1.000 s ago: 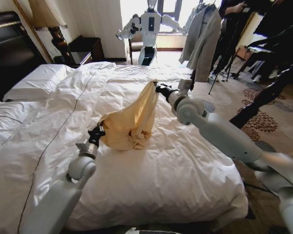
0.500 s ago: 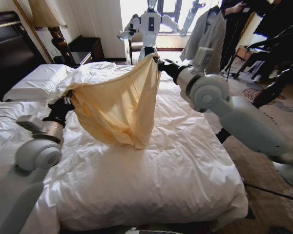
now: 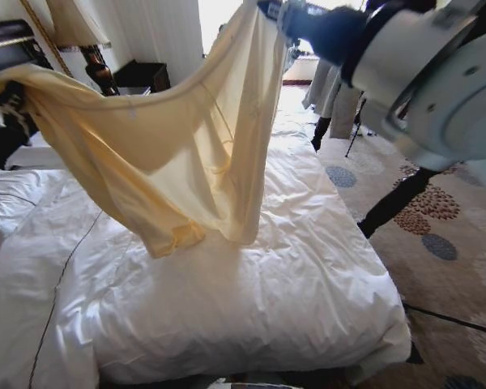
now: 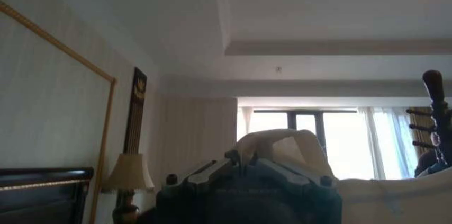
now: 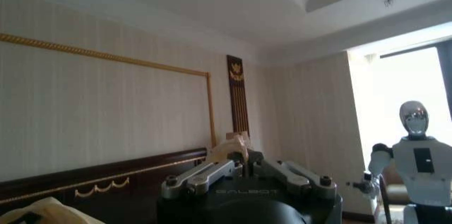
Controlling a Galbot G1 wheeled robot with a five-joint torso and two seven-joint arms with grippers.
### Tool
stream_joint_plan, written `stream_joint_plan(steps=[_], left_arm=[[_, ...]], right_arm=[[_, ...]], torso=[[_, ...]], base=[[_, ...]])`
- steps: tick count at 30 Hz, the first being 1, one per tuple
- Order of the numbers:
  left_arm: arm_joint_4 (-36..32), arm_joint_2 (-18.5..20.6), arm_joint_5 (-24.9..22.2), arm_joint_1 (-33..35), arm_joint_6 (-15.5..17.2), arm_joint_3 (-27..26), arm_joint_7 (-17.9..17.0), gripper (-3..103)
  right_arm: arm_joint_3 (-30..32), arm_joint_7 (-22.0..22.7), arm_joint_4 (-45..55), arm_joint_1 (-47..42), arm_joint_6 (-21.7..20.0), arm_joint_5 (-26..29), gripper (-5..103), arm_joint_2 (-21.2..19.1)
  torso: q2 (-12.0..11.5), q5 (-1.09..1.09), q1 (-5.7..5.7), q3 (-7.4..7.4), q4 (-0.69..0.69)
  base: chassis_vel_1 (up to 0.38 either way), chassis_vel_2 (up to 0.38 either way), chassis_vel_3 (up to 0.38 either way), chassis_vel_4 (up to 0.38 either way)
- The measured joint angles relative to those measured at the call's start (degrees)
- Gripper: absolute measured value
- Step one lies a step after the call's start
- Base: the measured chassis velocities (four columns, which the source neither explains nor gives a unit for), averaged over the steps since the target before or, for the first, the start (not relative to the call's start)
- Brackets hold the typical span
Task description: Pick up the clothes from the bed and hang them on the clothes hanger.
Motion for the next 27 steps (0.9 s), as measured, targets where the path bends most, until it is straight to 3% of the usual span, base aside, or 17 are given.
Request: stream_joint_plan(steps=[2, 4, 5, 8, 9, 12, 13, 17, 23, 26, 27], left_arm=[[0.03, 0.23, -1.13, 0.8, 0.06, -2.41, 0.18, 0], [0.02, 0.68, -5.87, 4.74, 0.41, -12.22, 1.2, 0], [0.02, 0.68, -5.87, 4.74, 0.41, -12.22, 1.2, 0], [0.14, -0.05, -11.24, 10.1, 0.42, -21.91, 1.99, 0], [0.14, -0.05, -11.24, 10.1, 0.42, -21.91, 1.99, 0], [0.22, -1.74, -17.19, 15.26, 0.36, -31.03, 2.69, 0], [0.22, -1.74, -17.19, 15.26, 0.36, -31.03, 2.69, 0], [0.29, -3.9, -22.76, 20.14, 0.23, -41.08, 3.52, 0], [0.37, -5.46, -22.54, 19.57, 1.48, -37.45, 3.52, 0], [0.41, -6.56, -16.59, 16.61, 2.68, -26.42, 4.49, 0], [0.41, -6.56, -16.59, 16.61, 2.68, -26.42, 4.49, 0]], right_arm=[[0.0, 0.01, 0.13, 1.08, 0.0, 0.78, 0, -0.28], [0.11, 0.0, 0.87, 4.57, -0.01, 3.17, 0, -1.35], [0.11, 0.0, 0.87, 4.57, -0.01, 3.17, 0, -1.35], [0.91, 0.61, 2.61, 9.26, -0.04, 7.43, 0, -2.84], [0.91, 0.61, 2.61, 9.26, -0.04, 7.43, 0, -2.84], [1.91, 0.95, 4.1, 13.05, -0.07, 12.32, 0, -4.95], [1.91, 0.95, 4.1, 13.05, -0.07, 12.32, 0, -4.95], [4.06, 0.91, 8.06, 14.88, -0.06, 19.18, 0, -9.72], [8.93, -1.17, 11.41, 8.32, -0.83, 20.45, 0, -15.28], [10.64, -3.17, 13.0, 1.91, -1.68, 18.09, 0, -19.8], [10.64, -3.17, 13.0, 1.91, -1.68, 18.09, 0, -19.8]], torso=[[0.0, 0.0, 0.0, 0.0, 0.0], [0.0, 0.04, 0.0, 0.0, 0.0], [0.0, 0.04, 0.0, 0.0, 0.0], [0.0, 0.02, 0.0, 0.0, 0.0], [0.0, 0.02, 0.0, 0.0, 0.0], [0.0, 0.01, 0.0, 0.0, 0.0], [0.0, 0.01, 0.0, 0.0, 0.0], [0.0, 0.06, -0.01, -0.01, 0.02], [0.0, 0.04, -0.02, -0.01, 0.0], [-0.01, 0.06, 0.01, 0.01, 0.06], [-0.01, 0.06, 0.01, 0.01, 0.06]], base=[[0.0, 0.0, 0.0, 0.0], [0.0, 0.0, 0.0, 0.0], [0.0, 0.0, 0.0, 0.0], [0.0, 0.0, 0.0, 0.0], [0.0, 0.0, 0.0, 0.0], [0.0, 0.0, 0.0, 0.0], [0.0, 0.0, 0.0, 0.0], [0.0, 0.0, 0.0, 0.0], [0.0, 0.0, 0.0, 0.0], [0.0, 0.0, 0.0, 0.0], [0.0, 0.0, 0.0, 0.0]])
